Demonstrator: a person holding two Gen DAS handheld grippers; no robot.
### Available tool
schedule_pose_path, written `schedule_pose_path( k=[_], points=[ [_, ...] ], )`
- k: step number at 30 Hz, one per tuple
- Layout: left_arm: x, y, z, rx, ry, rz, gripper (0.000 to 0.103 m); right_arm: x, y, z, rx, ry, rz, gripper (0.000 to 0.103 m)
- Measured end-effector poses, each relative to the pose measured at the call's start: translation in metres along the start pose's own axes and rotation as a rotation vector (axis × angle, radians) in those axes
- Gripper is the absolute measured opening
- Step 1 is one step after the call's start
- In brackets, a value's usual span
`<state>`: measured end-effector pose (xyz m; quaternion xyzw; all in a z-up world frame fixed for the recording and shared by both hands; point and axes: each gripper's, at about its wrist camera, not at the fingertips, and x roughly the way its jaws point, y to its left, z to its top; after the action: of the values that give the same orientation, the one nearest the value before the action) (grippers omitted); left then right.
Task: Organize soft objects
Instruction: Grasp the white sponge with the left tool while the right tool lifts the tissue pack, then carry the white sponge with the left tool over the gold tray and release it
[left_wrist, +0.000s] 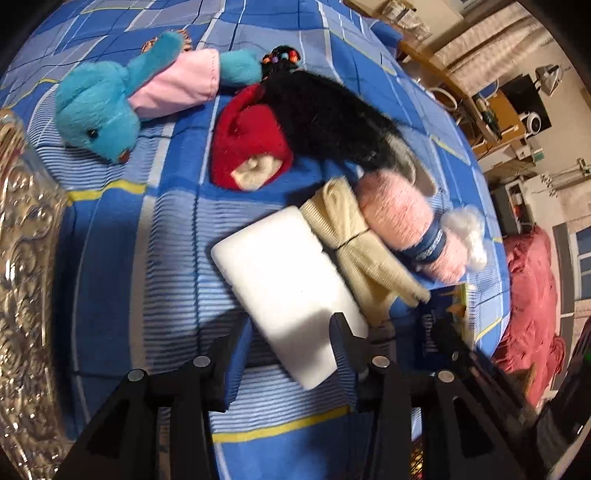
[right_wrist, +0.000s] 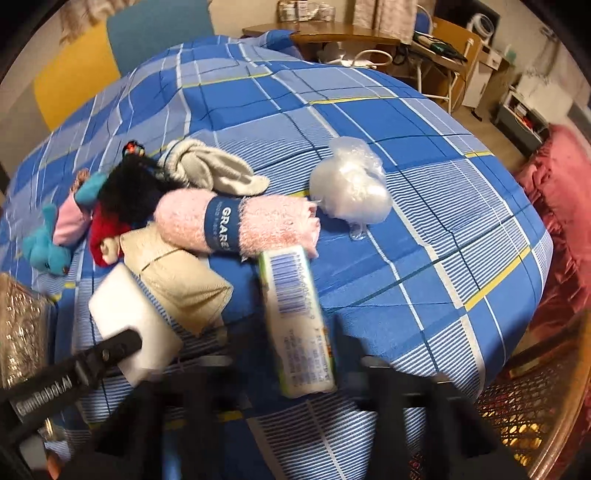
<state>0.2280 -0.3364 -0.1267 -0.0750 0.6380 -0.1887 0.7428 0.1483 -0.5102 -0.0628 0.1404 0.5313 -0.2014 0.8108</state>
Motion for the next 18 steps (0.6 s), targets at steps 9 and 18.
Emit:
schedule_pose_path(
  k=[9, 18],
  points=[
    [-0.004, 0.021, -0.003, -0.113, -0.079, -0.145, 0.052, -0.015, -0.016, 0.003, 0.098, -0.087, 0.125, 0.027],
    [0.002, 0.02, -0.005, -0.137, -0.074, -0.347, 0.039, -0.015, -0.019, 0.004, 0.13, -0.101, 0.159, 0.027]
  ],
)
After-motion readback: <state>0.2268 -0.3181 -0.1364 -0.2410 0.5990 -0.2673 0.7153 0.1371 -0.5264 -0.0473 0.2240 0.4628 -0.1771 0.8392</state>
